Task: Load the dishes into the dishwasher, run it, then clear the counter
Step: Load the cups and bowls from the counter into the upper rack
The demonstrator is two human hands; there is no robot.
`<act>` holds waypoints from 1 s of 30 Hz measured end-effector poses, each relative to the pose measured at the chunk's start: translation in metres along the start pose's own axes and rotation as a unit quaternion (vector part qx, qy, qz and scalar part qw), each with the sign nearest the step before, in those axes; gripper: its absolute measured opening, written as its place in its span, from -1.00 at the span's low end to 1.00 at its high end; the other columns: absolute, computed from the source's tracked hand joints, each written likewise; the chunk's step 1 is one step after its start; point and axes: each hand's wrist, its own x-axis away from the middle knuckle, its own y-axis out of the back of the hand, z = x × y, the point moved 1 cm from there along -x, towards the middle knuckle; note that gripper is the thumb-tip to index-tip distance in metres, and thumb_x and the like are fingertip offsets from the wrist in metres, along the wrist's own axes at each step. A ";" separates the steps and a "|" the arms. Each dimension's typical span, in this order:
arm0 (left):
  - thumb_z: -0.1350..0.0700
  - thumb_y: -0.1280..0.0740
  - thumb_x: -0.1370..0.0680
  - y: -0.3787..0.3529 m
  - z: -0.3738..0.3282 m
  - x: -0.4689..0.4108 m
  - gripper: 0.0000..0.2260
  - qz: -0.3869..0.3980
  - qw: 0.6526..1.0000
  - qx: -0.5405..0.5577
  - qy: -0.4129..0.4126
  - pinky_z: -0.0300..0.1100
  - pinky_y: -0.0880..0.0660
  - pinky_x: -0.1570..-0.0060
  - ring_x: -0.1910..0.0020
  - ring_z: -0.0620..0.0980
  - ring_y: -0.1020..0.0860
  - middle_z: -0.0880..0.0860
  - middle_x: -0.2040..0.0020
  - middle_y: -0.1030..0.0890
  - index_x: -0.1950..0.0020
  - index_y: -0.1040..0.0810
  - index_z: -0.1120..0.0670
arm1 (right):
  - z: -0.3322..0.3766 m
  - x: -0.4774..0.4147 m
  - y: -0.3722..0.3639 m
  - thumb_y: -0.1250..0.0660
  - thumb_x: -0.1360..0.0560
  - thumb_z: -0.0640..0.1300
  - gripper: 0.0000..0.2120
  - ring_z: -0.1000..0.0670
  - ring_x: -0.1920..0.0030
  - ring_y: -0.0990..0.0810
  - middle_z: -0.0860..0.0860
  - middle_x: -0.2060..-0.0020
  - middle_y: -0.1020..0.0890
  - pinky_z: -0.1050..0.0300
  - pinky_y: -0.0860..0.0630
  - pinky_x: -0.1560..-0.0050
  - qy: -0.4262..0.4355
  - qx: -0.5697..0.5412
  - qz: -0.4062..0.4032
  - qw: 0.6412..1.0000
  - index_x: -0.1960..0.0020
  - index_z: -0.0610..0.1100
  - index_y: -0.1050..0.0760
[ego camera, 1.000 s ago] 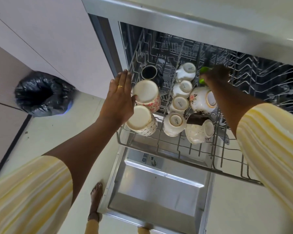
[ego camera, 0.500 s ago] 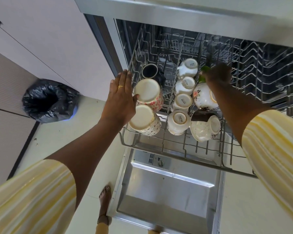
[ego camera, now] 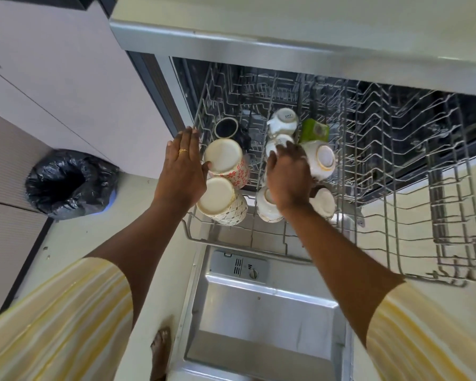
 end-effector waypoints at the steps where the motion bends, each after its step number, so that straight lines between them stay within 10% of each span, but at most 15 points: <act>1: 0.13 -0.24 -0.57 0.001 0.000 0.000 -0.42 0.000 1.000 0.002 0.001 0.05 -0.02 -0.45 -0.49 0.22 -0.10 0.23 -0.50 -0.14 -0.50 -0.06 0.26 | 0.006 0.010 0.000 -0.08 -0.59 -0.11 -0.66 -0.17 -0.23 -0.46 -0.23 -0.19 -0.54 0.00 -0.44 -0.21 0.012 -0.011 -0.001 1.000 -0.21 -0.26 -0.49; 16: 0.05 -0.10 -0.60 0.034 0.021 0.055 -0.46 0.026 0.995 0.025 -0.095 0.03 -0.02 -0.47 -0.51 0.17 -0.06 0.22 -0.51 -0.11 -0.51 -0.04 0.24 | 0.091 0.097 0.010 -0.04 -0.61 -0.03 -0.54 -0.18 -0.47 -0.16 -0.22 -0.42 -0.30 -0.05 -0.15 -0.44 0.029 0.041 0.071 0.996 -0.43 -0.25 -0.25; 30: 0.03 0.06 -0.65 0.124 0.187 0.159 -0.51 0.021 0.998 0.058 0.020 -0.05 0.20 -0.46 -0.52 0.09 0.10 0.14 -0.54 0.03 -0.52 0.08 0.19 | 0.311 0.161 0.021 0.10 -0.64 0.05 -0.47 -0.15 -0.51 0.03 -0.18 -0.50 -0.06 -0.04 0.08 -0.49 0.090 0.086 0.161 0.979 -0.51 -0.23 0.00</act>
